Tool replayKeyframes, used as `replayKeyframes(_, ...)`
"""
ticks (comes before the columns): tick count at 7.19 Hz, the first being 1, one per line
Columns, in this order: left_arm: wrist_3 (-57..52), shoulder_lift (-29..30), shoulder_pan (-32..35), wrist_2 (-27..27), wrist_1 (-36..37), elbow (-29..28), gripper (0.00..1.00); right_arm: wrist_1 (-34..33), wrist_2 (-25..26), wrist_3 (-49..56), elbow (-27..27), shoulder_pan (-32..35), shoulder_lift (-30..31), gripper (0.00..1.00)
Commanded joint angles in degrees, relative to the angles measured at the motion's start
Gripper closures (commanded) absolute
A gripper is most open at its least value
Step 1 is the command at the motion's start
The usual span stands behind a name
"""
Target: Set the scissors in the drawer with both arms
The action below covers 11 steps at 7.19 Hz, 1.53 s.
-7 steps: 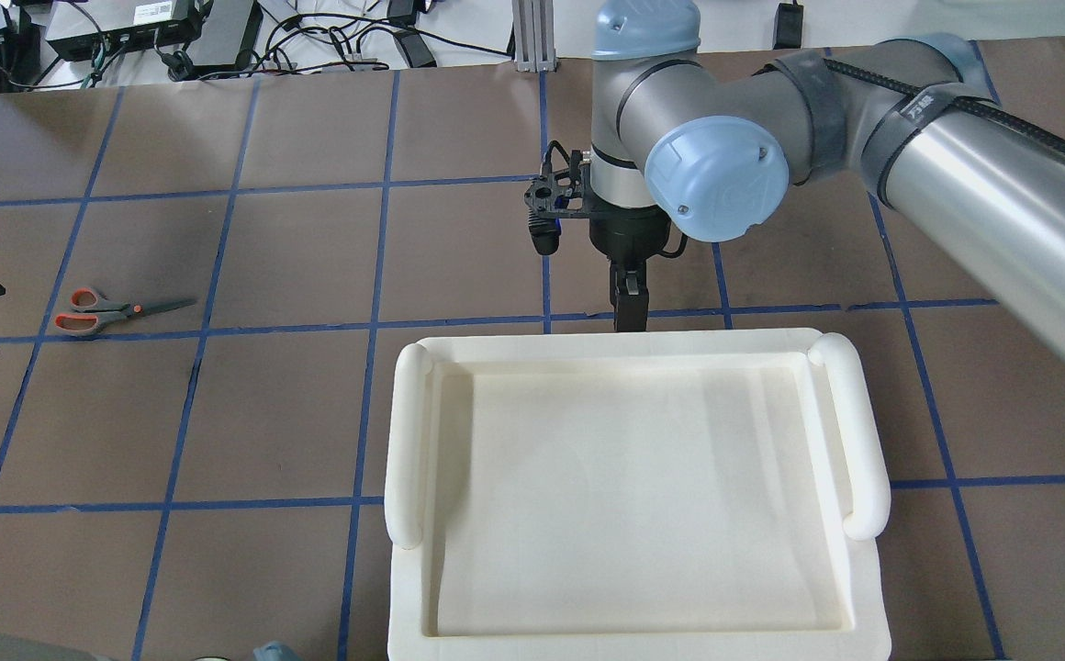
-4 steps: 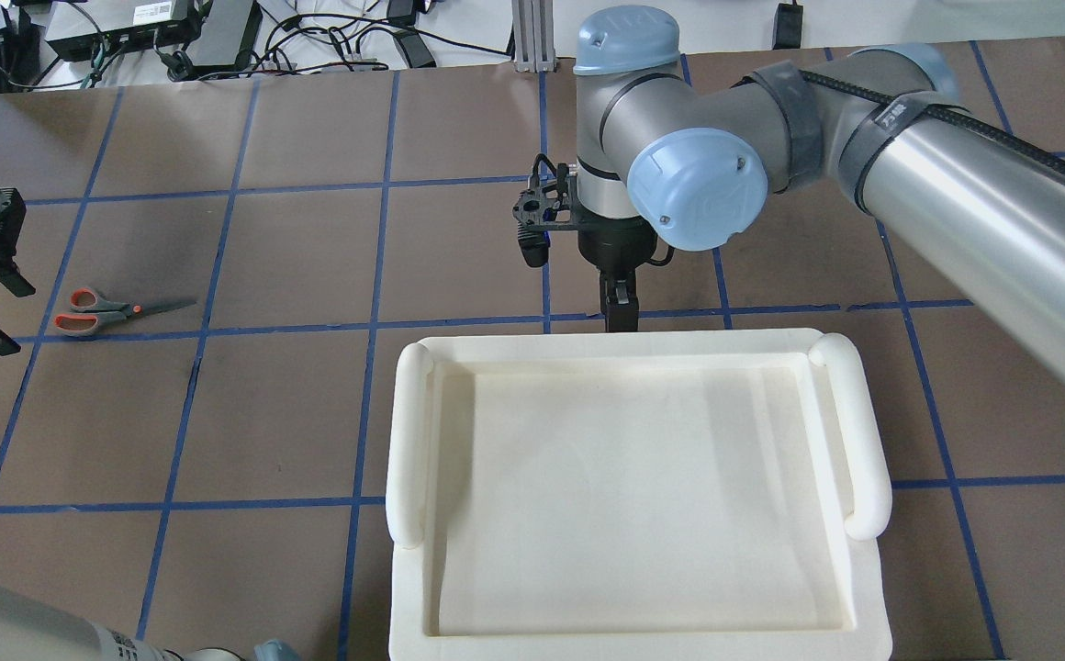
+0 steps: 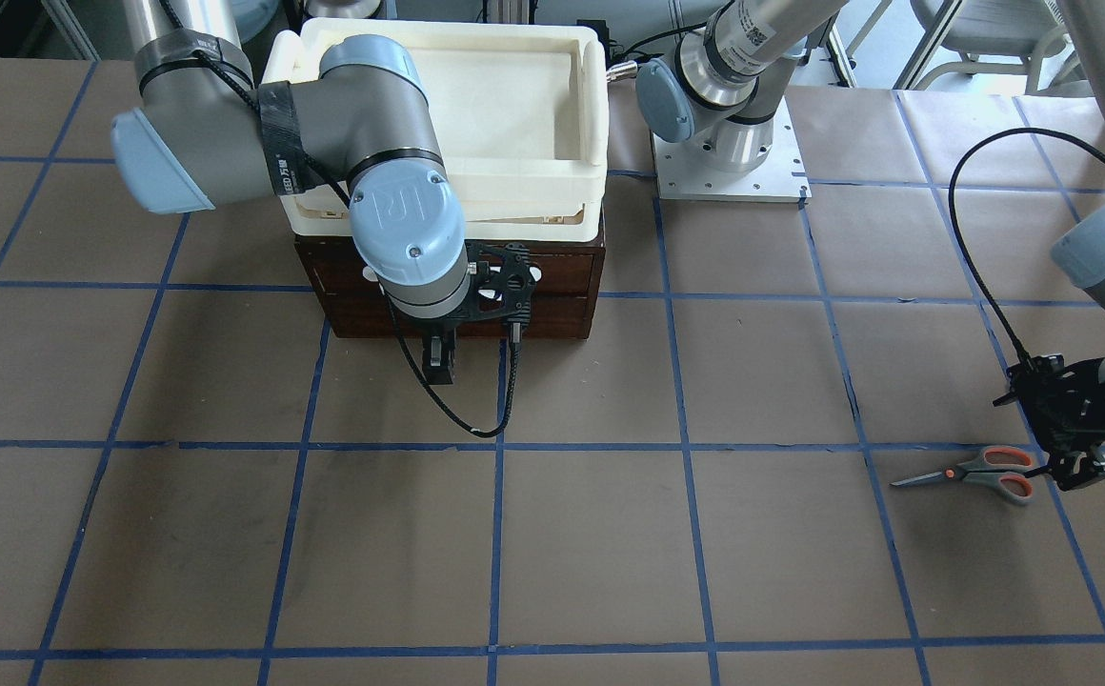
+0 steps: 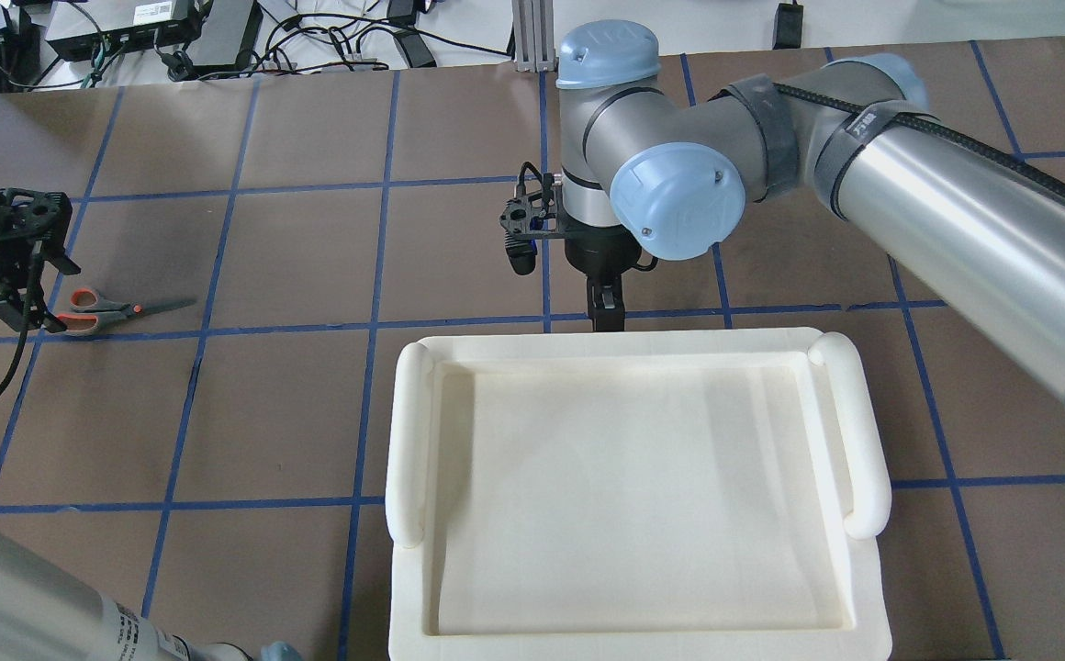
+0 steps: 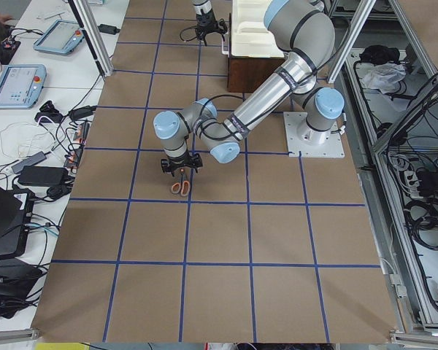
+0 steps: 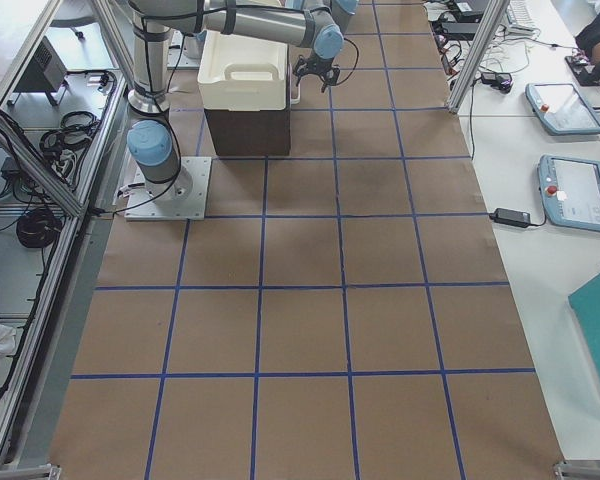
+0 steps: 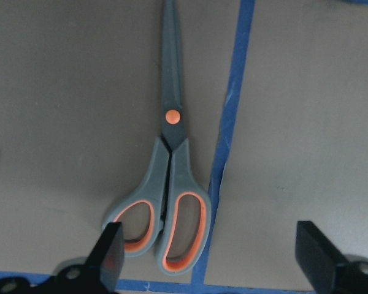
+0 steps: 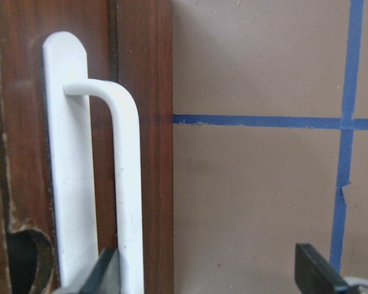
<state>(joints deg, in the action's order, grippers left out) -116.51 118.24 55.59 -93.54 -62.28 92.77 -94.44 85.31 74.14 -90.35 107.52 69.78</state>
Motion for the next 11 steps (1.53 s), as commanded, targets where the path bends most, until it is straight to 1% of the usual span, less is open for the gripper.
replayKeyframes(1, -0.7, 2.9, 1.0, 0.4, 4.1, -0.1, 0.00, -0.1, -0.1, 0.0, 0.0, 0.1, -0.3, 0.02)
replayKeyframes(2, -0.9, 3.8, 1.0, 0.5, 4.5, -0.1, 0.00, -0.7, 0.0, 0.0, 0.0, 0.1, -0.3, 0.05)
replayKeyframes(3, -0.9, 5.1, 1.0, 1.0, 7.4, -0.1, 0.01, -2.9, 0.2, 0.0, 0.0, 0.1, -0.3, 0.10)
replayKeyframes(4, -0.9, 6.3, 1.0, 1.0, 8.1, 0.0, 0.02, -5.1, 0.3, -0.1, 0.1, 0.1, -0.3, 0.18)
replayKeyframes(5, -0.8, 6.0, 1.0, 0.9, 7.8, 0.1, 0.03, -6.4, 0.3, 0.0, 0.1, 0.1, -0.3, 0.34)
replayKeyframes(6, -0.8, 5.0, 1.2, 1.2, 7.3, 0.9, 0.06, -6.5, 0.4, 0.5, 0.4, 0.1, -0.3, 0.40)
replayKeyframes(8, -2.9, 4.1, 1.1, 2.7, 7.7, 1.8, 0.05, -8.6, 0.4, 0.6, 0.6, -0.1, -0.6, 0.41)
replayKeyframes(10, -4.2, 4.1, 0.5, 4.0, 8.2, 2.6, 0.05, -8.8, 0.5, 0.7, 1.5, -0.6, -0.7, 0.39)
replayKeyframes(11, -4.2, 4.2, 0.5, 4.2, 8.3, 2.6, 0.06, -9.4, 0.6, 0.8, 2.4, -0.8, -1.7, 0.38)
